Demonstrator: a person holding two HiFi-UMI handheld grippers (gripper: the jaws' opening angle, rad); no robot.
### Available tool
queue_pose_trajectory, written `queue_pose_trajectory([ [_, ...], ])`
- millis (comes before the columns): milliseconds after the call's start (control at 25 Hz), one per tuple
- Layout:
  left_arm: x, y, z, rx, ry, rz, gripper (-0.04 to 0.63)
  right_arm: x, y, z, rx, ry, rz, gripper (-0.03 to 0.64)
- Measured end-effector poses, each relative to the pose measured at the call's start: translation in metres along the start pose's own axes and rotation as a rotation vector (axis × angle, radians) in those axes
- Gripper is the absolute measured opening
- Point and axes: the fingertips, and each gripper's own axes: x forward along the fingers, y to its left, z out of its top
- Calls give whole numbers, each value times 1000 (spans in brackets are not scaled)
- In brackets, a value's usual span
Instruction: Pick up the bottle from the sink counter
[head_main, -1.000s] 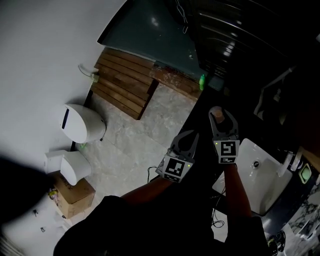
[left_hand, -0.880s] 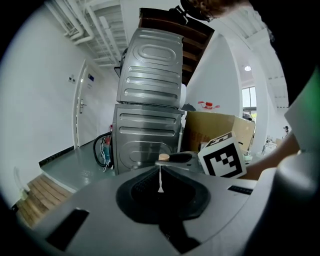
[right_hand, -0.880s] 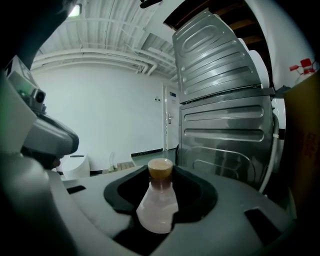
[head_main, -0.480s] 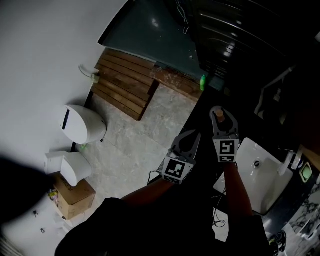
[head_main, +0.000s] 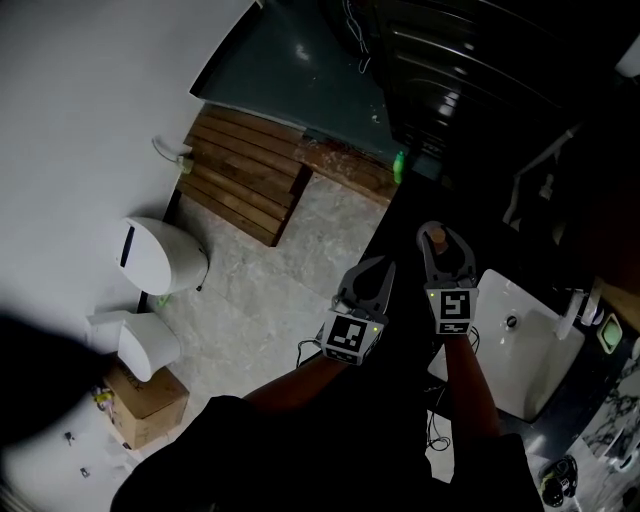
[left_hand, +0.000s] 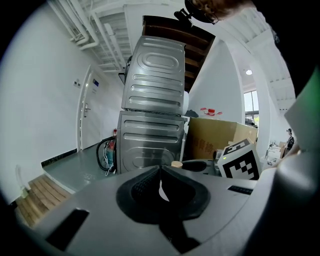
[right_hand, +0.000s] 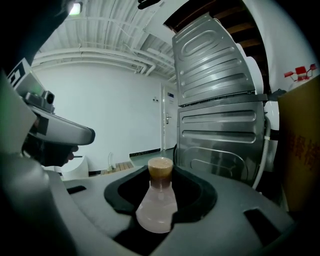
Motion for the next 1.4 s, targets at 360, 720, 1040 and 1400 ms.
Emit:
queue_pose_trajectory([
  [360,-19,-9,3,9,-20,-26,18,-49,18,16,67,1,-62,164],
  [720,-24,-30,25,28,-70,-98,18,-105,24,31,127,-2,-171,164],
  [1040,-27,-62,45,45,-108,-184,17,-160,14,57,137,-31,-287,164],
  [1400,-29,-93,66,43,-119,-256,17,-223,-23,71,148,-59,-432,164],
])
